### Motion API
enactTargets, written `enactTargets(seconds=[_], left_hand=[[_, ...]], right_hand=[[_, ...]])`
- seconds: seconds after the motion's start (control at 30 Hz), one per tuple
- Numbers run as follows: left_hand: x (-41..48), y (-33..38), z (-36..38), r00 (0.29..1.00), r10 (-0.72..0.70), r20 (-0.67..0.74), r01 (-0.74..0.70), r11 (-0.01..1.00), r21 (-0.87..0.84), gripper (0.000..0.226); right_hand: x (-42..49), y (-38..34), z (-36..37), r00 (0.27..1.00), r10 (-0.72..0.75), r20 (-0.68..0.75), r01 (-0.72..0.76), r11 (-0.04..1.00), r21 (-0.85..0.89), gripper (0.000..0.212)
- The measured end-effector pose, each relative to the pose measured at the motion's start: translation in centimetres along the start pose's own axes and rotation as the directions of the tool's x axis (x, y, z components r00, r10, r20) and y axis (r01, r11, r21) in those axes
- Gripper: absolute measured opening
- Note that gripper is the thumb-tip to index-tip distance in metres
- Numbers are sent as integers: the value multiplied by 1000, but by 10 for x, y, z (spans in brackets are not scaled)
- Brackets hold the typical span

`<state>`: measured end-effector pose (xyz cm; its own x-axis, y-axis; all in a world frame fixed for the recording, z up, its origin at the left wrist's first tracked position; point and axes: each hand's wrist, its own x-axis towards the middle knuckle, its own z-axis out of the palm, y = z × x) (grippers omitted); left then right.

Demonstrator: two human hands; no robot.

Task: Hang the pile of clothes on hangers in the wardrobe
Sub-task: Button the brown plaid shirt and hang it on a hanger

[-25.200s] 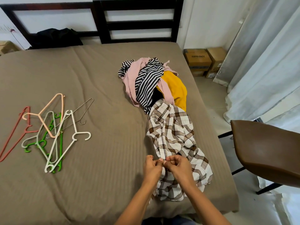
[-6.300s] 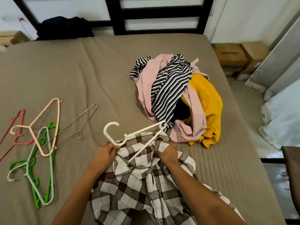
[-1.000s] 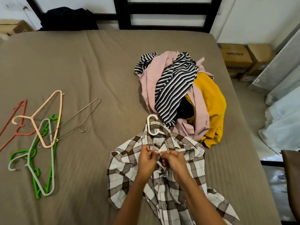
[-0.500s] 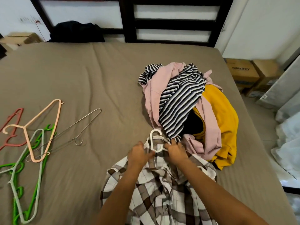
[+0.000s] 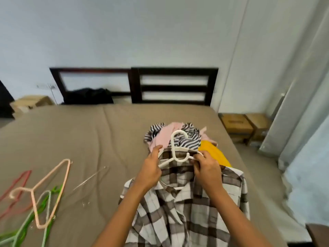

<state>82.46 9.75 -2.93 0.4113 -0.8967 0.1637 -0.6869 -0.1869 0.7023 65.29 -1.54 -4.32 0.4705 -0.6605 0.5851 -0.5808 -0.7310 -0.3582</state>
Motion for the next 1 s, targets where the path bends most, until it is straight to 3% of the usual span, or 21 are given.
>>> enactTargets(seconds=[0.13,0.27,0.33,0.37,0.43,0.53,0.67,0.87,0.9,1.0], left_hand=[[-4,126,-88,981,130,-143,-178,894,-411,46],[-5,215,-161,969,245,-37,-224,803,-551,44],[-3,242,-196,953,295,-68,-299,882,-365,43],[-3,253,-210,936,345,-69,-352,926,-135,38],[-5,279,-224,907,420,-3,-411,890,197,18],[-14,322,-229,899,425,-102,-379,874,303,18],[-25,362,-234,807,494,-322,-300,814,497,21],[-27,398,-257,718,618,-320,-243,654,716,19],[-27,401,-259,715,627,-311,-221,624,750,21],[-23,416,-258,685,663,-304,-182,559,809,20]], right_hand=[[66,-35,-124,969,-65,-238,45,995,-89,10],[121,-77,-241,928,-153,-339,114,985,-131,11],[141,-90,-293,931,-137,-338,95,986,-138,6],[149,-93,-316,932,-126,-340,80,986,-145,7],[161,-97,-355,926,-109,-362,75,991,-108,10],[175,-101,-394,935,-84,-345,92,996,8,11],[170,-91,-410,881,-175,-440,36,952,-305,18],[160,-70,-447,994,-99,-41,77,928,-363,46],[162,-70,-455,996,-71,-51,49,934,-354,42],[168,-84,-472,948,-42,-316,0,991,-132,23]])
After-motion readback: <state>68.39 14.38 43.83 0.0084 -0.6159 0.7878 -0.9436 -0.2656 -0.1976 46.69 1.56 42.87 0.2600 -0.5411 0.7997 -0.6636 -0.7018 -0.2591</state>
